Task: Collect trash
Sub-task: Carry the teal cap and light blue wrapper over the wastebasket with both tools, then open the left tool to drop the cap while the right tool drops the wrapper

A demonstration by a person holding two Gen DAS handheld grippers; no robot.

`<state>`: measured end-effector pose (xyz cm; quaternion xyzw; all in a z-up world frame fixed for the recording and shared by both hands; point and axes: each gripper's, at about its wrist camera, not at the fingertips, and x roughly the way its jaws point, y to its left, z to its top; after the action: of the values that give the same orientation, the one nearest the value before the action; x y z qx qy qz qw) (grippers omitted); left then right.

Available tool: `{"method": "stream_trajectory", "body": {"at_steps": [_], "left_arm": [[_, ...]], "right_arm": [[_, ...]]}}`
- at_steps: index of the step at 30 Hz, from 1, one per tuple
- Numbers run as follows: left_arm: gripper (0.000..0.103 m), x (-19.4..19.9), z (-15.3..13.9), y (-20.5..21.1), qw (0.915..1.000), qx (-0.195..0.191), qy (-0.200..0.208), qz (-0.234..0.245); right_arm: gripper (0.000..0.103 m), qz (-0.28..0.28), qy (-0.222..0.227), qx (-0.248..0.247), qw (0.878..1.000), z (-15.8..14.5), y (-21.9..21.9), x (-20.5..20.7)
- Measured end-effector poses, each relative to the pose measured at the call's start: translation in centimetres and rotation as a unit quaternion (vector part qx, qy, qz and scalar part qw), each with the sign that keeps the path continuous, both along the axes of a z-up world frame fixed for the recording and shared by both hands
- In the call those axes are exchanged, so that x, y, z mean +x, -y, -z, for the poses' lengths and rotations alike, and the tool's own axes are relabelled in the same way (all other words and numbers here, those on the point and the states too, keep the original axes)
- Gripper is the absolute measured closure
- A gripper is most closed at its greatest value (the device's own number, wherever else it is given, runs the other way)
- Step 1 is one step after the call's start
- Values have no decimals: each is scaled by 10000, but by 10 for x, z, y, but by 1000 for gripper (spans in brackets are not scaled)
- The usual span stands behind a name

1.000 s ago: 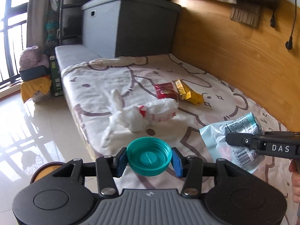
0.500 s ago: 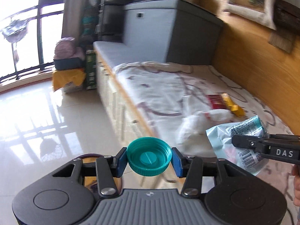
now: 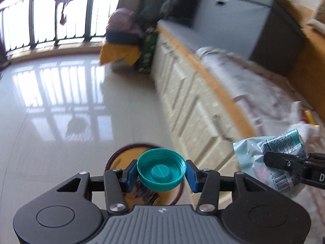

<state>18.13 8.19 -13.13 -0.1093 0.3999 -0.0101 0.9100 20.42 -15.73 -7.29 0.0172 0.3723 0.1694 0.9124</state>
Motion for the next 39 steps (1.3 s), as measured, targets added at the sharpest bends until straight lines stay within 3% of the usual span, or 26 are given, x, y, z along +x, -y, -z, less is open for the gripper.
{"method": "stream_trajectory", "body": {"at_steps": [7, 11, 26, 31, 39], "left_arm": [[53, 18, 62, -36, 9968, -275, -658, -348], [53, 34, 88, -45, 9940, -393, -907, -458], [53, 97, 151, -40, 9878, -591, -1361, -467], [53, 114, 169, -30, 9868, -126, -1607, -163], [53, 121, 196, -14, 9771, 537, -1980, 561]], "right_arm": [[66, -125, -431, -355, 9984, 67, -50, 35], [66, -27, -877, -258, 9958, 104, -61, 57], [66, 379, -1181, -456, 9912, 178, -72, 120], [66, 402, -1220, -498, 9905, 196, -76, 131], [65, 368, -1269, -650, 9891, 220, -76, 140]]}}
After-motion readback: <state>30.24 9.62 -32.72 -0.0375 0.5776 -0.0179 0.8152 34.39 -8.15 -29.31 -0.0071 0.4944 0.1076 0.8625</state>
